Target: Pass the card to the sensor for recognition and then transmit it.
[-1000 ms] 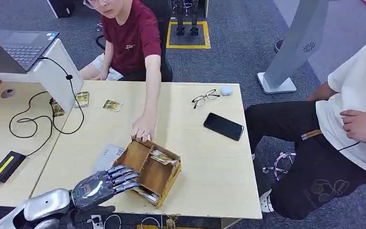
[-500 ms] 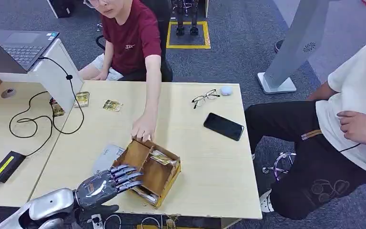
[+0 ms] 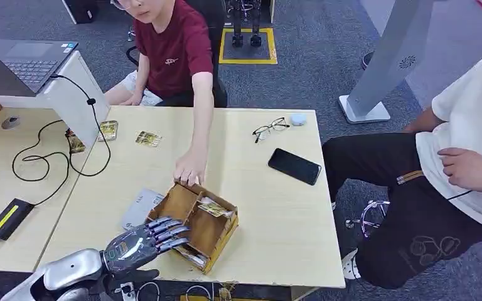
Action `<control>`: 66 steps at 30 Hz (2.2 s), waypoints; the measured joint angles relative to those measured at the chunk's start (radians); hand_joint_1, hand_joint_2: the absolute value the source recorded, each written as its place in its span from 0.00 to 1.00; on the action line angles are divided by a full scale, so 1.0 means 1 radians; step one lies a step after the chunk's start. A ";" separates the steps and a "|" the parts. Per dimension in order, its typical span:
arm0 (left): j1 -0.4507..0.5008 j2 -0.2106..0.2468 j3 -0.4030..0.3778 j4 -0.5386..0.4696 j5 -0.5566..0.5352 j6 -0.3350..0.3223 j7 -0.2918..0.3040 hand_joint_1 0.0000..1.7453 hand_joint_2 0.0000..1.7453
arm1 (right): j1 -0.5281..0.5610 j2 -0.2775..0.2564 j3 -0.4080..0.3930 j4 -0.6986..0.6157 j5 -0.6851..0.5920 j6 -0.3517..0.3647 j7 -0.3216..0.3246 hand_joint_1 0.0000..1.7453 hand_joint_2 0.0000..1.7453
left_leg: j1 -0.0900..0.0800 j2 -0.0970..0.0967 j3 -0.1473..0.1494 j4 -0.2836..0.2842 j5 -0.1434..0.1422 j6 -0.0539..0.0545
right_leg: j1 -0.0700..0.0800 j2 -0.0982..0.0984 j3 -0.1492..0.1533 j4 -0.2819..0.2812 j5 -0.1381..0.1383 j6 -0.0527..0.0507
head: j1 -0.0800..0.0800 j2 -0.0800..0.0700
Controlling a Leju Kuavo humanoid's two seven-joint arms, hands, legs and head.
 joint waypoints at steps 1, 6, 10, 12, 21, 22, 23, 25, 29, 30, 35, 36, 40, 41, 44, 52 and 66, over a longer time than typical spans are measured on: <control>0.000 -0.004 -0.001 0.003 -0.002 0.002 0.008 0.00 1.00 | 0.000 0.000 0.000 0.000 0.000 0.000 0.000 0.00 0.00 | 0.000 0.000 0.000 0.000 0.000 0.000 | 0.000 0.000 0.000 0.000 0.000 0.000 | 0.000 0.000; -0.002 -0.015 -0.002 0.017 -0.014 0.007 0.014 0.00 1.00 | 0.000 0.000 0.000 0.000 0.000 -0.002 0.000 0.00 0.00 | 0.000 0.000 0.000 0.000 0.000 0.000 | 0.000 0.000 0.000 0.000 0.000 0.000 | 0.000 0.000; -0.002 -0.018 -0.002 0.026 -0.019 0.009 0.029 0.00 1.00 | 0.000 0.000 0.000 0.000 0.000 -0.002 0.003 0.00 0.00 | 0.000 0.000 0.000 0.000 0.000 0.000 | 0.000 0.000 0.000 0.000 0.000 0.000 | 0.000 0.000; -0.002 -0.018 -0.001 0.031 -0.024 0.010 0.032 0.00 1.00 | 0.000 0.000 0.000 0.000 -0.001 -0.001 0.003 0.00 0.00 | 0.000 0.000 0.000 0.000 0.000 0.000 | 0.000 0.000 0.000 0.000 0.000 0.000 | 0.000 0.000; -0.003 -0.023 -0.001 0.046 -0.033 0.010 0.048 1.00 1.00 | 0.000 0.000 0.000 0.000 -0.001 -0.003 0.000 0.00 0.00 | 0.000 0.000 0.000 0.000 0.000 0.000 | 0.000 0.000 0.000 0.000 0.000 0.000 | 0.000 0.000; -0.003 -0.023 -0.001 0.046 -0.033 0.010 0.049 0.99 1.00 | 0.000 0.000 0.000 0.000 -0.001 -0.003 0.000 0.00 0.00 | 0.000 0.000 0.000 0.000 0.000 0.000 | 0.000 0.000 0.000 0.000 0.000 0.000 | 0.000 0.000; -0.005 -0.023 -0.001 0.046 -0.032 0.011 0.049 1.00 1.00 | 0.000 0.000 0.000 0.000 -0.001 -0.003 0.000 0.00 0.00 | 0.000 0.000 0.000 0.000 0.000 0.000 | 0.000 0.000 0.000 0.000 0.000 0.000 | 0.000 0.000; -0.009 -0.023 -0.001 0.046 -0.027 0.011 0.049 1.00 1.00 | 0.001 0.000 0.000 0.000 -0.001 -0.003 -0.001 0.00 0.00 | 0.000 0.000 0.000 0.000 0.000 0.000 | 0.000 0.000 0.000 0.000 0.000 0.000 | 0.000 0.000; -0.013 -0.022 0.002 0.046 -0.009 0.004 0.049 1.00 1.00 | 0.000 0.000 0.000 0.000 -0.001 -0.005 -0.004 0.00 0.00 | 0.000 0.000 0.000 0.000 0.000 0.000 | 0.000 0.000 0.000 0.000 0.000 0.000 | 0.000 0.000; -0.013 -0.021 0.002 0.046 -0.008 0.003 0.049 1.00 1.00 | 0.001 0.000 0.000 0.000 -0.001 -0.005 -0.005 0.00 0.00 | 0.000 0.000 0.000 0.000 0.000 0.000 | 0.000 0.000 0.000 0.000 0.000 0.000 | 0.000 0.000; -0.013 -0.014 0.002 0.046 -0.005 0.002 0.047 1.00 1.00 | 0.000 0.000 0.000 0.000 -0.004 -0.005 -0.006 0.00 0.00 | 0.000 0.000 0.000 0.000 0.000 0.000 | 0.000 0.000 0.000 0.000 0.000 0.000 | 0.000 0.000; -0.013 -0.013 0.002 0.046 -0.005 0.002 0.047 1.00 1.00 | 0.000 0.000 0.000 0.000 -0.004 -0.006 -0.008 0.00 0.00 | 0.000 0.000 0.000 0.000 0.000 0.000 | 0.000 0.000 0.000 0.000 0.000 0.000 | 0.000 0.000; -0.011 -0.006 0.003 0.046 0.002 0.002 0.045 1.00 1.00 | 0.000 0.000 0.000 0.000 -0.006 -0.008 -0.012 0.00 0.00 | 0.000 0.000 0.000 0.000 0.000 0.000 | 0.000 0.000 0.000 0.000 0.000 0.000 | 0.000 0.000; -0.010 -0.005 0.004 0.046 0.007 0.001 0.044 1.00 1.00 | 0.001 0.000 0.000 0.000 -0.006 -0.008 -0.013 0.00 0.00 | 0.000 0.000 0.000 0.000 0.000 0.000 | 0.000 0.000 0.001 0.000 0.000 0.000 | 0.000 0.000; -0.001 0.002 0.013 0.040 0.019 0.008 0.042 1.00 1.00 | 0.001 0.000 0.000 0.000 -0.007 -0.007 -0.011 0.00 0.00 | 0.000 0.000 0.000 0.000 0.000 0.000 | 0.000 0.000 0.001 0.000 0.000 0.000 | 0.000 0.000; -0.017 0.036 0.102 -0.061 0.053 0.006 0.035 1.00 1.00 | 0.002 0.000 0.000 0.000 -0.022 -0.005 -0.009 0.00 0.00 | 0.000 0.000 0.000 0.000 0.000 -0.001 | 0.000 0.000 0.000 0.000 0.000 0.000 | 0.000 0.000; -0.059 0.049 0.233 -0.125 0.042 -0.022 0.080 1.00 1.00 | 0.005 0.000 0.000 0.001 -0.021 -0.005 -0.010 0.00 0.00 | 0.000 0.000 0.000 0.000 0.000 -0.001 | 0.000 0.000 0.000 0.000 0.000 0.000 | 0.000 0.000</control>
